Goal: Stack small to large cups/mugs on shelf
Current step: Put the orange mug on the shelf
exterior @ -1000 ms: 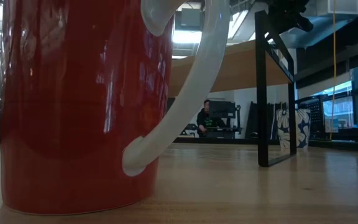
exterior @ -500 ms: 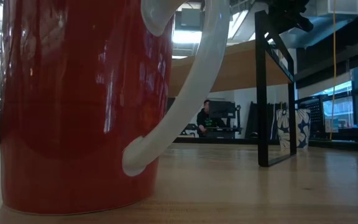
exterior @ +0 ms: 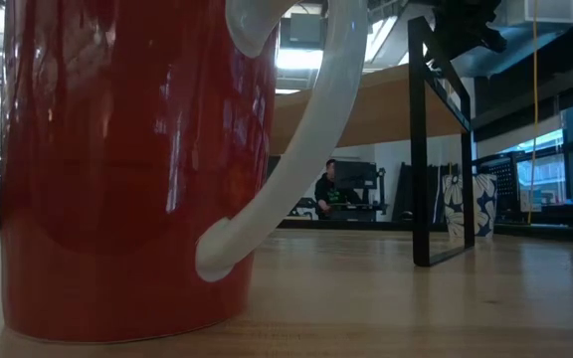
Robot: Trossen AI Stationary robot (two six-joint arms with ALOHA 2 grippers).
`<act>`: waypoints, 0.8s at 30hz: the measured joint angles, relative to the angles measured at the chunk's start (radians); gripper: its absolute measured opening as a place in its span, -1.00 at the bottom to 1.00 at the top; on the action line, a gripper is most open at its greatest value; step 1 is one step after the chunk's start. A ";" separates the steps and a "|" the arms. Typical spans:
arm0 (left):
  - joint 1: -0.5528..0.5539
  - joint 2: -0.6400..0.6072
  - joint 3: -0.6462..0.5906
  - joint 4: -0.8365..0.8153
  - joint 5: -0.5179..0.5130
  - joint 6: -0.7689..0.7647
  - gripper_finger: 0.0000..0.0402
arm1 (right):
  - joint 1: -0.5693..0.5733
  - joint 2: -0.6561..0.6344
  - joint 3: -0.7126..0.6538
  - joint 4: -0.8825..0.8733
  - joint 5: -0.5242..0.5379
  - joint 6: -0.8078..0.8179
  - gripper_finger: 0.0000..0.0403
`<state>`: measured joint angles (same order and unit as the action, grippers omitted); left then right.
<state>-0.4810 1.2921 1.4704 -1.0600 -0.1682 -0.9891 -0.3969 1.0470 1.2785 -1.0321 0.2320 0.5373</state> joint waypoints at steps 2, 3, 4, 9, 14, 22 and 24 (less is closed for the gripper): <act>-0.037 0.011 -0.050 0.064 -0.027 -0.064 -0.67 | 0.000 0.000 0.000 0.000 -0.011 -0.020 -0.50; -0.055 0.018 -0.070 0.080 -0.031 -0.093 -0.67 | 0.000 0.000 0.000 0.000 -0.026 -0.030 -0.50; -0.073 0.028 -0.086 0.085 -0.032 -0.118 -0.67 | 0.000 0.000 0.000 0.000 -0.040 -0.046 -0.50; -0.134 0.099 -0.132 0.079 -0.030 -0.150 -0.67 | 0.014 0.000 -0.005 0.002 -0.114 -0.052 -0.50; -0.154 0.168 -0.132 0.106 -0.028 -0.076 -0.67 | 0.086 0.000 -0.044 0.003 -0.156 0.033 -0.50; -0.172 0.232 -0.132 0.188 -0.023 0.098 -0.67 | 0.259 0.001 -0.132 0.041 -0.168 0.253 -0.50; -0.183 0.236 -0.132 0.182 -0.023 0.108 -0.68 | 0.303 0.001 -0.139 0.045 -0.185 0.302 -0.50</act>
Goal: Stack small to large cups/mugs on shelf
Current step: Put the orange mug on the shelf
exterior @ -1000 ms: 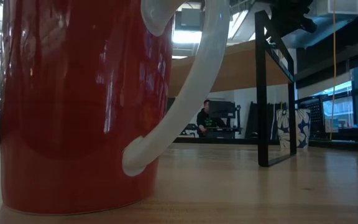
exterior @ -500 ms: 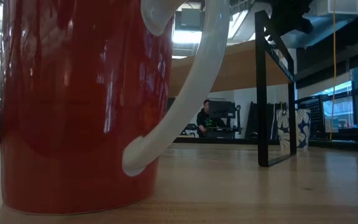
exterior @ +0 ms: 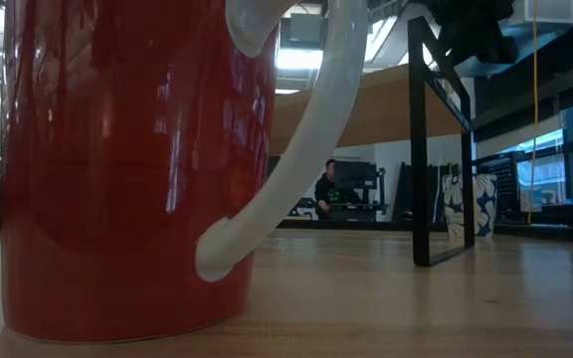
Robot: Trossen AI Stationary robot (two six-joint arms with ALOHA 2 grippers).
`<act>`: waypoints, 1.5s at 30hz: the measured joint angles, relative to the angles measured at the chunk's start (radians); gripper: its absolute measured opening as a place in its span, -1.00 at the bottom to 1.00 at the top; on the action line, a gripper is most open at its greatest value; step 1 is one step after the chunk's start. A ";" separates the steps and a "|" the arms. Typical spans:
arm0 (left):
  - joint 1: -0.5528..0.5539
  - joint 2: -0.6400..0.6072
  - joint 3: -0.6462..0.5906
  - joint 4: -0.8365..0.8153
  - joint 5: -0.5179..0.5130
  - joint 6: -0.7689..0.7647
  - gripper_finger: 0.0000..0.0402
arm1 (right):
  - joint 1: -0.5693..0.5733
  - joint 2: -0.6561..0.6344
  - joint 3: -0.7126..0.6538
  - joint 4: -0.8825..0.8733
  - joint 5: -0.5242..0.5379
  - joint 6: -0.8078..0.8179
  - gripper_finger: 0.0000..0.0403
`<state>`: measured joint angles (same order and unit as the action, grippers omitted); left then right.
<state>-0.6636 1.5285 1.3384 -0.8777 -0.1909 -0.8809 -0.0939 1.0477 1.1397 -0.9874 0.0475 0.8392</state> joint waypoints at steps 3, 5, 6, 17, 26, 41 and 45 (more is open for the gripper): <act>-0.011 -0.001 -0.009 -0.010 -0.004 0.001 -0.69 | 0.075 0.000 0.000 0.016 0.001 0.047 -0.50; -0.013 -0.001 -0.024 -0.011 -0.005 0.001 -0.68 | 0.127 0.000 0.007 0.040 0.023 0.048 -0.50; -0.015 0.000 -0.031 -0.012 -0.006 0.001 -0.68 | 0.154 0.000 0.010 0.060 0.037 0.047 -0.50; -0.040 0.000 -0.128 0.060 -0.090 0.003 -0.70 | 0.436 0.042 0.012 0.340 0.115 0.036 -0.50; -0.044 -0.001 -0.236 0.236 -0.115 0.003 -0.70 | 0.572 0.190 0.012 0.424 0.016 0.193 -0.50; -0.044 -0.004 -0.294 0.454 -0.059 -0.028 -0.70 | 0.651 0.322 0.012 0.608 0.026 0.329 -0.50; -0.039 -0.018 -0.279 0.440 -0.054 -0.102 -0.70 | 0.660 0.328 0.012 0.605 0.076 0.335 -0.50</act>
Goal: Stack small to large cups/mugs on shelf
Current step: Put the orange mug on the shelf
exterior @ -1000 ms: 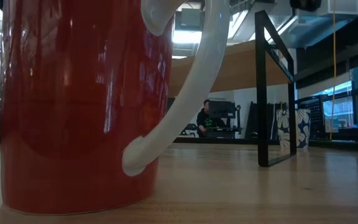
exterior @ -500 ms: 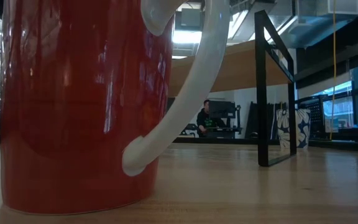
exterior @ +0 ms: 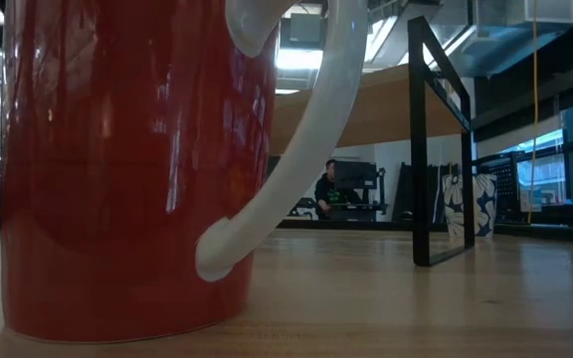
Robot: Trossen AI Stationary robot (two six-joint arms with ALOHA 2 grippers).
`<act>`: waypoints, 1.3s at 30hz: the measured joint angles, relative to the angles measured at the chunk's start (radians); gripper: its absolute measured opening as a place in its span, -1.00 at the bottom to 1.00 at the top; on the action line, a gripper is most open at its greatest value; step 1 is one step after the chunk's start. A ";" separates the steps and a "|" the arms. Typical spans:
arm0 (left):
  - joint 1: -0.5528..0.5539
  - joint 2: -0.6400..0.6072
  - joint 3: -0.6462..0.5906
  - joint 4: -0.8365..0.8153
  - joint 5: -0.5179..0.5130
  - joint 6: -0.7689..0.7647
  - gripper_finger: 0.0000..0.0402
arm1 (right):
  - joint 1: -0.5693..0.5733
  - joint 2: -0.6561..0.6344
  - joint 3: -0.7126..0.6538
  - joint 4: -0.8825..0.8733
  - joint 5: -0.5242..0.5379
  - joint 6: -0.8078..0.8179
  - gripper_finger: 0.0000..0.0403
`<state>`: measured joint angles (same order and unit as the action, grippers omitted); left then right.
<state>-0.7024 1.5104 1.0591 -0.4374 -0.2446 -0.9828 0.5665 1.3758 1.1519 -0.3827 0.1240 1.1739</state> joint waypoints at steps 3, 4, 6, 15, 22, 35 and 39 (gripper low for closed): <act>0.025 -0.008 0.035 -0.027 0.003 -0.033 -0.70 | 0.000 0.000 0.000 -0.009 0.044 -0.001 -0.50; 0.035 -0.008 0.046 -0.048 0.007 -0.040 -0.70 | -0.002 0.000 0.000 -0.010 0.059 -0.001 -0.50; 0.063 -0.008 0.054 -0.086 0.034 -0.072 -0.70 | -0.013 0.000 0.000 -0.010 0.066 0.000 -0.50; 0.162 -0.008 0.055 -0.063 0.124 -0.344 -0.70 | -0.034 0.000 0.000 -0.011 0.067 0.042 -0.50; 0.160 -0.008 0.055 -0.017 0.128 -0.448 -0.70 | -0.034 0.000 0.000 -0.015 0.067 0.015 -0.50; 0.159 0.023 0.055 -0.051 0.131 -0.500 -0.70 | -0.034 0.000 0.000 -0.136 -0.017 0.055 -0.50; 0.159 0.022 0.055 -0.049 0.133 -0.501 -0.70 | -0.032 0.000 0.000 -0.139 -0.057 0.109 -0.50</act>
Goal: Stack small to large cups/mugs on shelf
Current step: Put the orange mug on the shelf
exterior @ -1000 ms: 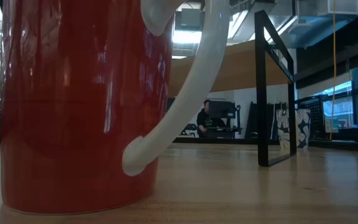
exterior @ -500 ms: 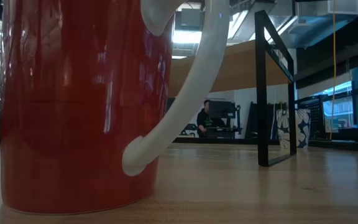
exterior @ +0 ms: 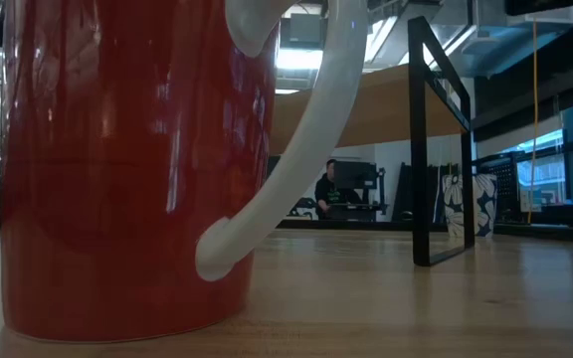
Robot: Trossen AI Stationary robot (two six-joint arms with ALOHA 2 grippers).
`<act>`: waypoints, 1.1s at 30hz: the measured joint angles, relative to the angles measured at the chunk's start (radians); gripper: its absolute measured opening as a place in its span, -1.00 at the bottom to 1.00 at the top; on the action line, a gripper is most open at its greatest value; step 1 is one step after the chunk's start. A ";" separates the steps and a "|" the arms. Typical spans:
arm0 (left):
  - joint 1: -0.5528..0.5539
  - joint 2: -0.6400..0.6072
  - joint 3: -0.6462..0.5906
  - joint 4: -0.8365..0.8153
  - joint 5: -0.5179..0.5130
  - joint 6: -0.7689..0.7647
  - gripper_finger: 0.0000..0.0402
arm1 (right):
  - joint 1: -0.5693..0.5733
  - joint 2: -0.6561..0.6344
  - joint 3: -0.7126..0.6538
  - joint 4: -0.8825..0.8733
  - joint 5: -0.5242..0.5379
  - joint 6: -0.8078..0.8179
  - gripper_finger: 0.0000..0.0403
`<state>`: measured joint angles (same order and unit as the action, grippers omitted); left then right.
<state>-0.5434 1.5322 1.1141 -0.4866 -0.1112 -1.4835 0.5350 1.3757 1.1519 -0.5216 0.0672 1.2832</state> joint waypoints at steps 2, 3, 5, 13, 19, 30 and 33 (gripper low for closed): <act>-0.003 0.000 0.000 0.002 0.021 -0.002 -0.70 | 0.000 0.000 0.000 0.000 -0.001 0.024 -0.50; -0.007 0.005 0.000 0.003 0.023 -0.003 -0.70 | 0.000 0.001 0.000 0.000 0.000 0.030 -0.50; -0.014 0.018 0.000 0.010 0.024 -0.006 -0.70 | -0.001 0.006 0.000 0.000 0.013 0.046 -0.51; -0.027 0.017 0.022 0.125 -0.034 -0.030 -0.70 | -0.001 0.014 0.000 0.000 0.027 0.047 -0.57; -0.007 0.022 0.149 0.143 -0.120 0.074 -0.70 | -0.001 0.014 0.000 -0.003 0.028 0.023 -0.57; 0.029 0.218 0.562 0.062 -0.117 0.240 -0.70 | -0.001 0.014 0.000 -0.022 0.028 -0.008 -0.57; 0.031 0.301 0.769 -0.181 -0.114 0.263 -0.70 | -0.001 0.015 0.000 -0.036 0.028 -0.026 -0.57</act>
<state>-0.5125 1.8328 1.8830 -0.6678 -0.2249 -1.2201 0.5339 1.3902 1.1519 -0.5575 0.0949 1.2576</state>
